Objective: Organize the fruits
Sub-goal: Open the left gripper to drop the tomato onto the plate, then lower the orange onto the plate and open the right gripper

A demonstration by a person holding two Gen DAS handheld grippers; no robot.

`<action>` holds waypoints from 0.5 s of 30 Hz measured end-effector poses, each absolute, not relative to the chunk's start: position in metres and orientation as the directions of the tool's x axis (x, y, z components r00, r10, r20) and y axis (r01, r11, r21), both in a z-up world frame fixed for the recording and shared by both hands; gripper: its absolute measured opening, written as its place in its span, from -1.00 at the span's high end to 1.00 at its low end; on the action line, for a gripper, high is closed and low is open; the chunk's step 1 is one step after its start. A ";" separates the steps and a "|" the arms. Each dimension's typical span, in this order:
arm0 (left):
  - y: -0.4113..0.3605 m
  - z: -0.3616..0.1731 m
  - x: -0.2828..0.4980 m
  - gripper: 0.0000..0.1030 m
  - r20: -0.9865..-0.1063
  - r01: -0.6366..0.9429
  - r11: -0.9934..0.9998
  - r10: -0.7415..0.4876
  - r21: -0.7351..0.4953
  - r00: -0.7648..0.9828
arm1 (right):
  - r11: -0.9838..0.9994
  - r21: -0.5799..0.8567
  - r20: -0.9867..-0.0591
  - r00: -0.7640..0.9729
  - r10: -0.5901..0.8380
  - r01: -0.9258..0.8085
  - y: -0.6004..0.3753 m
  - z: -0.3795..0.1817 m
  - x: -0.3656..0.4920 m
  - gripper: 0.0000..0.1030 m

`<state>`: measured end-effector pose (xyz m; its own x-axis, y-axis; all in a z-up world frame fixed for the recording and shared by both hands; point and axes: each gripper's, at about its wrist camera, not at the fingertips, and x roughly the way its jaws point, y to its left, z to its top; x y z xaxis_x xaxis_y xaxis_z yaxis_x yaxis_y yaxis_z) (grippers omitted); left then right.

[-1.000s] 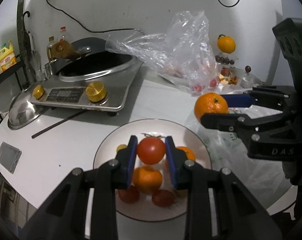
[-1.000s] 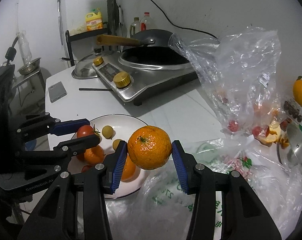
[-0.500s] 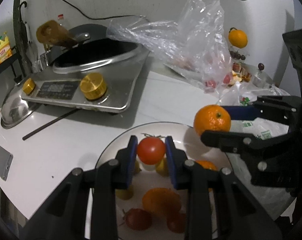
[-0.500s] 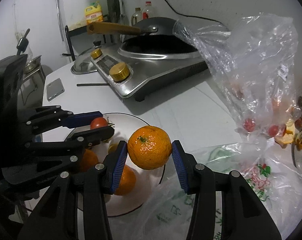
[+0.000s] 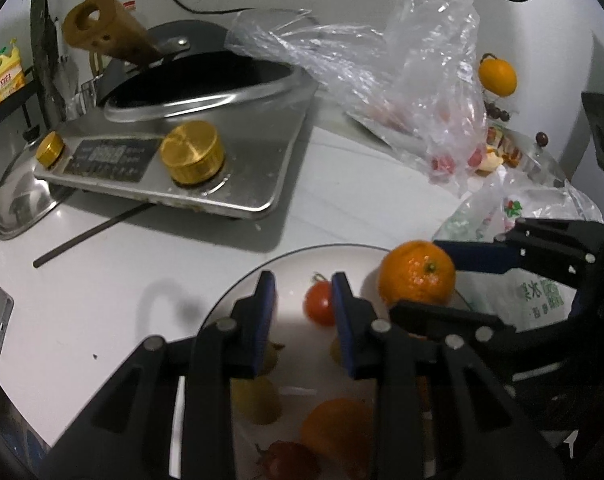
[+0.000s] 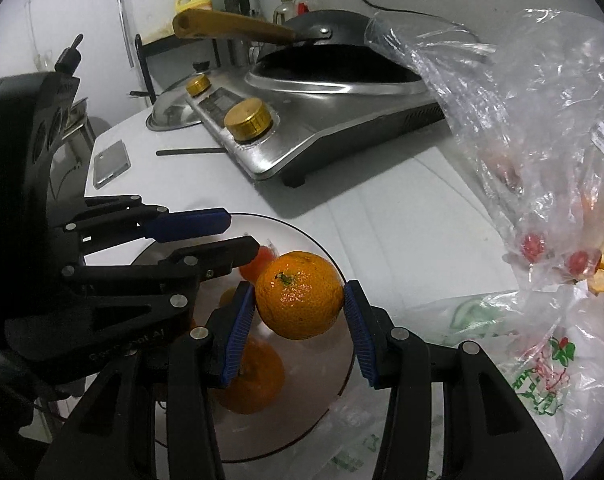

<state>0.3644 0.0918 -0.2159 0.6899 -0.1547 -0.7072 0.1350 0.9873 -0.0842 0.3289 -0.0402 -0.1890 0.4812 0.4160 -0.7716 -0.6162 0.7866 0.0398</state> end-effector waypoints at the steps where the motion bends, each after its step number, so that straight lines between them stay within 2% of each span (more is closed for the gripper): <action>1: 0.094 -0.216 0.364 0.37 -0.707 0.130 0.987 -0.155 -0.088 0.691 | 0.785 0.041 -0.774 0.478 0.416 -0.618 -0.039 -0.190 0.330 0.06; 15: 0.112 -0.216 0.349 0.35 -0.701 0.086 0.992 -0.129 -0.096 0.702 | 0.776 0.035 -0.799 0.449 0.400 -0.630 -0.029 -0.201 0.332 0.06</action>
